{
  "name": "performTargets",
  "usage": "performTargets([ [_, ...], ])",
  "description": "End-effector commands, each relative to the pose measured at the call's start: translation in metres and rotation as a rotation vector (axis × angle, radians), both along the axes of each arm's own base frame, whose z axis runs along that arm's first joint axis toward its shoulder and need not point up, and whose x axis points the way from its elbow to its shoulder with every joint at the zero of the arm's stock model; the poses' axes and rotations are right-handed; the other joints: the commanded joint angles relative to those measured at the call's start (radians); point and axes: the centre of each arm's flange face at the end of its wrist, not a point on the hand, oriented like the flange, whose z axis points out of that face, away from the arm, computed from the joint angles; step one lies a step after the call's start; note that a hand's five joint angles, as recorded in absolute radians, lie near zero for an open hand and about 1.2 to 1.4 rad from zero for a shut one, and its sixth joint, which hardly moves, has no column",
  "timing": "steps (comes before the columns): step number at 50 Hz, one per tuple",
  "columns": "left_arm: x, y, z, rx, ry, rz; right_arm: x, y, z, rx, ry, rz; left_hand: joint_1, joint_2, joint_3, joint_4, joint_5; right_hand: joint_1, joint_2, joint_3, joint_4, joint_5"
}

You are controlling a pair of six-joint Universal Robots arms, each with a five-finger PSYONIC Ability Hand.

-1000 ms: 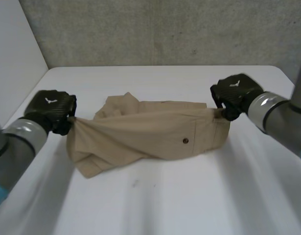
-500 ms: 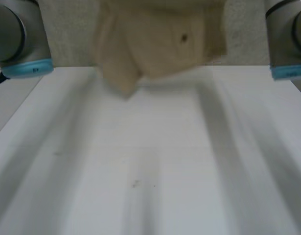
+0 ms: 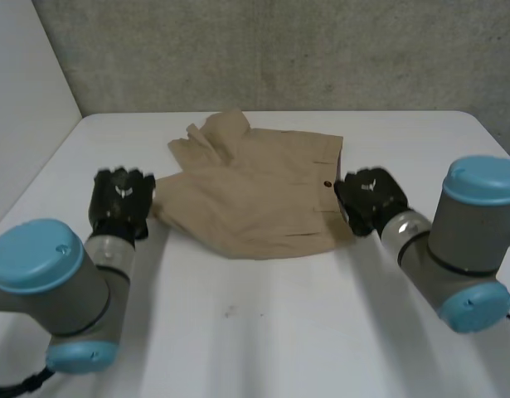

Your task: Fold the shorts.

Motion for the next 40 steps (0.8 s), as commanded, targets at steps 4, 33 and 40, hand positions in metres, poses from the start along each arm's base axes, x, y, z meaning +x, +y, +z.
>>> performTargets([
  [4, 0.019, 0.041, 0.006, 0.163, -0.082, -0.001, -0.023, 0.027, 0.000, 0.069, 0.034, -0.030, 0.125, 0.044, 0.049, 0.047, 0.081, 0.395, 0.221, 0.214, 0.204, 0.228],
  [33, 0.025, -0.013, 0.053, 0.173, 0.110, -0.116, -0.003, -0.007, -0.010, 0.202, -0.132, 0.032, -0.651, -0.732, -0.726, -0.729, -0.695, -0.329, -0.503, -0.511, -0.520, -0.497],
  [40, 0.037, -0.028, 0.029, 0.376, 0.200, -0.044, 0.003, -0.025, -0.023, 0.238, -0.112, 0.023, -0.763, -0.844, -0.838, -0.840, -0.806, -0.264, -0.438, -0.446, -0.455, -0.432],
])
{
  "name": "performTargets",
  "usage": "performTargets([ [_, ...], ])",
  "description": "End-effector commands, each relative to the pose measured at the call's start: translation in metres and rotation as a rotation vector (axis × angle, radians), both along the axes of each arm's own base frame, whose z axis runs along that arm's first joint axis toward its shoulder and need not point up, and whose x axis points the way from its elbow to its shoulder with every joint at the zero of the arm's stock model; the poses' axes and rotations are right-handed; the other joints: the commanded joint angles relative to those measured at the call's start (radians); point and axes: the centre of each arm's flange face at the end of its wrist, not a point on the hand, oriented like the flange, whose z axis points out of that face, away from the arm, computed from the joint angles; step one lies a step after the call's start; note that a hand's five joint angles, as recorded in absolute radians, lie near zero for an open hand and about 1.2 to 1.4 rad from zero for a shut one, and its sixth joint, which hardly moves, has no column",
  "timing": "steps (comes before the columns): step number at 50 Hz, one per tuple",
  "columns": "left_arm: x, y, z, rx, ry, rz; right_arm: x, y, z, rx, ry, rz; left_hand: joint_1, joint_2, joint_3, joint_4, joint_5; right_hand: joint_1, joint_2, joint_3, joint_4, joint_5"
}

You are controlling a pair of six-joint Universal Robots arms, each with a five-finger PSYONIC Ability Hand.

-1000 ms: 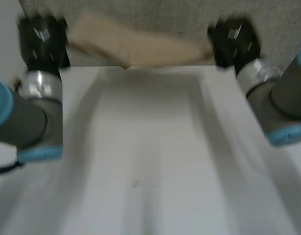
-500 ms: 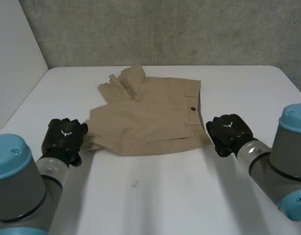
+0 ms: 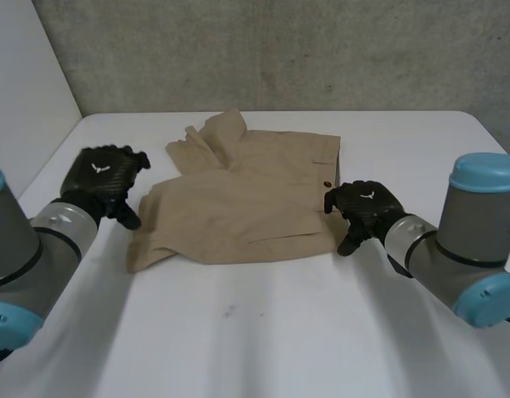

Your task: Fold the shorts.

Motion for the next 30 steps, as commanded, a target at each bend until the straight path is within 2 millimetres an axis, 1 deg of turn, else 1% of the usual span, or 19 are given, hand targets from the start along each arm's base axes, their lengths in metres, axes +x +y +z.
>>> performTargets([
  [1, 0.014, -0.014, -0.022, 0.200, 0.061, 0.069, 0.006, -0.018, -0.013, 0.029, 0.028, -0.003, -0.051, -0.056, -0.054, -0.055, -0.056, 0.244, 0.153, 0.152, 0.153, 0.165],
  [5, 0.023, -0.020, -0.028, 0.241, 0.058, 0.100, 0.008, -0.025, -0.015, 0.006, 0.049, 0.000, -0.166, -0.170, -0.168, -0.169, -0.171, 0.270, 0.179, 0.179, 0.179, 0.192],
  [7, 0.024, -0.021, -0.028, 0.244, 0.060, 0.100, 0.008, -0.027, -0.016, 0.004, 0.056, -0.002, -0.166, -0.170, -0.168, -0.169, -0.171, 0.279, 0.188, 0.188, 0.188, 0.201],
  [10, 0.025, -0.020, -0.029, 0.249, 0.060, 0.101, 0.008, -0.029, -0.018, 0.000, 0.063, -0.007, -0.169, -0.173, -0.171, -0.172, -0.174, 0.396, 0.305, 0.305, 0.305, 0.318],
  [14, 0.025, -0.018, -0.032, 0.259, 0.056, 0.099, 0.008, -0.029, -0.022, 0.014, 0.073, -0.005, -0.166, -0.170, -0.168, -0.169, -0.171, 0.417, 0.326, 0.326, 0.326, 0.339],
  [16, 0.023, -0.015, -0.033, 0.264, 0.054, 0.092, 0.008, -0.028, -0.025, 0.026, 0.077, -0.004, -0.166, -0.170, -0.168, -0.169, -0.171, 0.464, 0.373, 0.372, 0.373, 0.386],
  [21, 0.022, -0.012, -0.034, 0.269, 0.050, 0.087, 0.007, -0.027, -0.026, 0.039, 0.081, -0.002, -0.166, -0.170, -0.168, -0.169, -0.171, 0.453, 0.361, 0.361, 0.361, 0.374],
  [23, 0.022, -0.012, -0.034, 0.268, 0.050, 0.087, 0.007, -0.027, -0.026, 0.038, 0.081, -0.003, -0.166, -0.170, -0.168, -0.169, -0.171, 0.411, 0.320, 0.320, 0.320, 0.333],
  [30, 0.022, -0.012, -0.034, 0.268, 0.050, 0.089, 0.008, -0.029, -0.024, 0.031, 0.080, -0.002, -0.163, -0.167, -0.165, -0.166, -0.168, 0.452, 0.361, 0.361, 0.361, 0.374],
])
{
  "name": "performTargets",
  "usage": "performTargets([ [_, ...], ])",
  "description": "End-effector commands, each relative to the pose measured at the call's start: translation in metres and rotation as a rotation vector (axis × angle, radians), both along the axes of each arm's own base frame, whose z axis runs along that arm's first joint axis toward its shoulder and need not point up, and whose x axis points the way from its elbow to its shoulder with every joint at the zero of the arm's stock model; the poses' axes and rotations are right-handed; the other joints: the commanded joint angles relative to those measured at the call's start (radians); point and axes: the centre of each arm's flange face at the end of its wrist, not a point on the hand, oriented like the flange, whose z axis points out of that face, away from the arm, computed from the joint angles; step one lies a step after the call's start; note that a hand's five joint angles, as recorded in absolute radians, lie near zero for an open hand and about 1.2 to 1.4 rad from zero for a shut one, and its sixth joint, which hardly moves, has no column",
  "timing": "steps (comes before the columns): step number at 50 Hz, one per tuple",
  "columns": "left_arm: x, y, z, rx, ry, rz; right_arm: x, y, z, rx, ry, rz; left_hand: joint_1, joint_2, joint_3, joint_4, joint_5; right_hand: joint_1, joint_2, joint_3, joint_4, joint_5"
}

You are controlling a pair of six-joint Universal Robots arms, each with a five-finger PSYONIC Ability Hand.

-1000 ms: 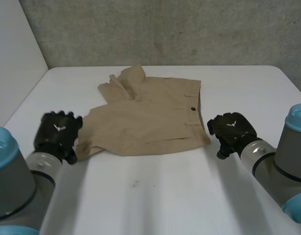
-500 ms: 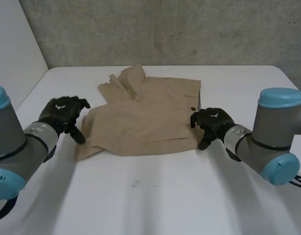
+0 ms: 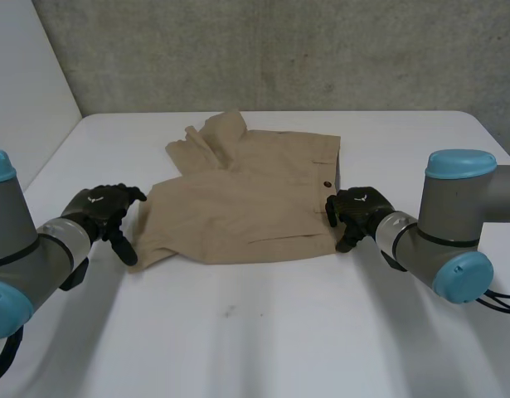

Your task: Fold the shorts.

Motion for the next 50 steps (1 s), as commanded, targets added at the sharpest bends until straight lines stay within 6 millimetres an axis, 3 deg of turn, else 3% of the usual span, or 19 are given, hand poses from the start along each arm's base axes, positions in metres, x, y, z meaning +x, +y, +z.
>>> performTargets([
  [1, 0.000, 0.000, 0.000, 0.000, 0.000, 0.001, 0.000, -0.001, 0.000, -0.001, 0.000, 0.001, -0.027, -0.010, -0.021, -0.016, -0.006, 0.273, 0.158, 0.158, 0.158, 0.177],
  [3, 0.000, 0.000, 0.000, 0.000, 0.000, 0.001, 0.000, -0.001, -0.001, 0.001, 0.002, 0.001, -0.027, -0.010, -0.021, -0.016, -0.006, 0.337, 0.223, 0.223, 0.222, 0.241],
  [5, 0.000, 0.001, 0.000, 0.001, -0.002, 0.000, 0.000, -0.001, -0.003, 0.001, 0.009, 0.006, -0.027, -0.010, -0.021, -0.016, -0.006, 0.671, 0.556, 0.556, 0.556, 0.575],
  [6, 0.000, 0.001, 0.000, 0.001, -0.002, 0.000, 0.000, -0.001, -0.003, -0.001, 0.012, 0.008, -0.027, -0.010, -0.021, -0.016, -0.006, 0.700, 0.586, 0.586, 0.586, 0.605],
  [17, -0.001, 0.002, -0.001, 0.001, -0.006, -0.003, -0.004, 0.008, 0.017, -0.029, 0.014, 0.010, -0.013, 0.004, -0.007, -0.001, 0.008, 0.700, 0.586, 0.586, 0.586, 0.605],
  [30, -0.009, 0.010, -0.006, 0.021, -0.010, -0.035, -0.027, 0.047, 0.028, -0.033, 0.092, 0.056, 0.161, 0.177, 0.167, 0.172, 0.181, 0.700, 0.586, 0.586, 0.586, 0.605],
  [36, -0.021, 0.014, -0.019, 0.016, -0.041, -0.086, -0.034, 0.050, 0.023, -0.042, 0.108, 0.065, 0.240, 0.257, 0.246, 0.251, 0.261, 0.700, 0.586, 0.586, 0.586, 0.605],
  [44, -0.027, 0.002, -0.020, -0.092, -0.087, -0.111, -0.033, 0.047, 0.024, -0.073, 0.086, 0.056, 0.313, 0.330, 0.319, 0.324, 0.334, 0.700, 0.586, 0.586, 0.586, 0.605],
  [46, -0.027, -0.002, -0.017, -0.108, -0.087, -0.107, -0.032, 0.045, 0.030, -0.087, 0.064, 0.046, 0.345, 0.362, 0.351, 0.357, 0.366, 0.312, 0.198, 0.198, 0.198, 0.217],
  [50, -0.028, -0.010, -0.008, -0.138, -0.075, -0.104, -0.027, 0.035, 0.044, -0.094, -0.006, 0.019, 0.387, 0.404, 0.393, 0.398, 0.407, 0.079, -0.035, -0.035, -0.035, -0.016],
])
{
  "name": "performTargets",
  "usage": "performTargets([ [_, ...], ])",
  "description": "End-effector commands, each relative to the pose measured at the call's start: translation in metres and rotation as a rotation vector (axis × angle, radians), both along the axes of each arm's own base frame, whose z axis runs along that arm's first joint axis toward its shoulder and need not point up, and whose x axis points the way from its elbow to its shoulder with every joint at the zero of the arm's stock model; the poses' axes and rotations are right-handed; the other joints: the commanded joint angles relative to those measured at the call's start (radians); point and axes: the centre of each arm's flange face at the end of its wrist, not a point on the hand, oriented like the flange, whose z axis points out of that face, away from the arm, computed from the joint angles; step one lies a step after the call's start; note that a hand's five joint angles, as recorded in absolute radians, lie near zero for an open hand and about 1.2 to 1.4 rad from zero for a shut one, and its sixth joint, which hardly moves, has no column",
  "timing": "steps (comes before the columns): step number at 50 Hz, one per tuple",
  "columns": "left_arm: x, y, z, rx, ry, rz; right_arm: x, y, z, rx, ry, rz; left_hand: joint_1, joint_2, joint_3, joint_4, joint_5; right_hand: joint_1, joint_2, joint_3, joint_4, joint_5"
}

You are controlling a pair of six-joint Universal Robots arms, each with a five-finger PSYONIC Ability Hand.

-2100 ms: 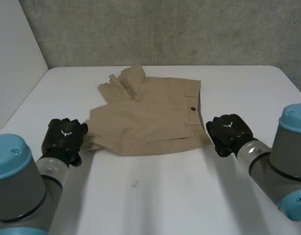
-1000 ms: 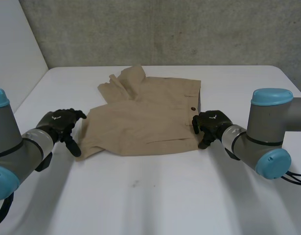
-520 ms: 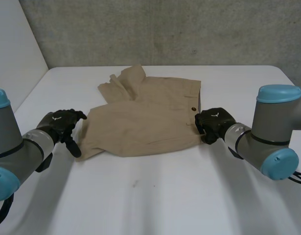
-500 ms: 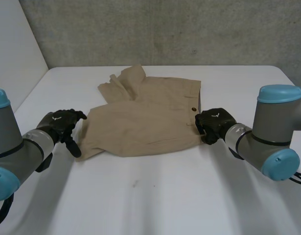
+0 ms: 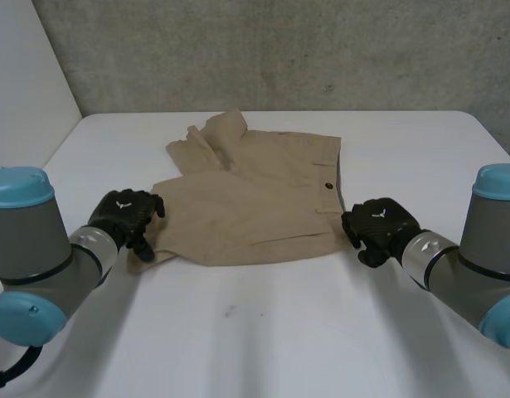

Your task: Fold the shorts.

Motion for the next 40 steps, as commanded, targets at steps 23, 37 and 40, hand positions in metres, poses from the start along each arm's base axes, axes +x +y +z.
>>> performTargets([
  [23, 0.002, -0.010, 0.011, -0.003, 0.003, 0.012, 0.027, -0.056, -0.015, 0.157, -0.133, -0.054, 0.124, 0.124, 0.125, 0.119, 0.118, -0.157, -0.309, -0.313, -0.314, -0.328],
  [37, 0.003, -0.010, 0.010, -0.001, 0.002, 0.014, 0.029, -0.063, -0.028, 0.170, -0.128, -0.055, 0.124, 0.124, 0.125, 0.119, 0.118, 0.273, 0.121, 0.117, 0.117, 0.102],
  [40, 0.003, -0.010, 0.010, 0.001, 0.001, 0.015, 0.029, -0.063, -0.023, 0.162, -0.134, -0.053, 0.124, 0.124, 0.125, 0.119, 0.118, 0.517, 0.365, 0.361, 0.360, 0.346],
])
